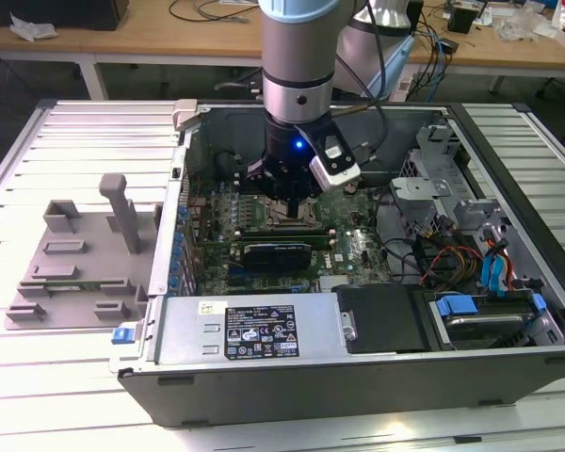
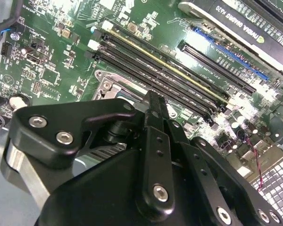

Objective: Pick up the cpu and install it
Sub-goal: 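Install the second cpu locking lever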

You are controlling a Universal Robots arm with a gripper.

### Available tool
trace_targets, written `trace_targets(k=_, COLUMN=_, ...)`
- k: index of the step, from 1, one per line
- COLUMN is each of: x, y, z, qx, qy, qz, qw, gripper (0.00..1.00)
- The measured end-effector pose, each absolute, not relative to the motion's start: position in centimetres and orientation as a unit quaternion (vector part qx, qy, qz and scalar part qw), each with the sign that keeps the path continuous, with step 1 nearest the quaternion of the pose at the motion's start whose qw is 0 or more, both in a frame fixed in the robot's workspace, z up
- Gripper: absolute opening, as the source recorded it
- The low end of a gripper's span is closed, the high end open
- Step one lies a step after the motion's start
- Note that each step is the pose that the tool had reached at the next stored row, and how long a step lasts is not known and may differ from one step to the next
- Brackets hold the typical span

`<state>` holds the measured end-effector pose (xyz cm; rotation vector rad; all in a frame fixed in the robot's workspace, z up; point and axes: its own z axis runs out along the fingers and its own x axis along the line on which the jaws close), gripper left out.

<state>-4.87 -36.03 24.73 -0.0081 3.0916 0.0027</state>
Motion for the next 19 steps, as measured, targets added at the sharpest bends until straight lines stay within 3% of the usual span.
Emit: trace_targets(k=19, x=-5.8, y=-36.1, z=23.6, qx=-0.004, qy=1.000, qz=0.001, qw=0.025, gripper=0.11)
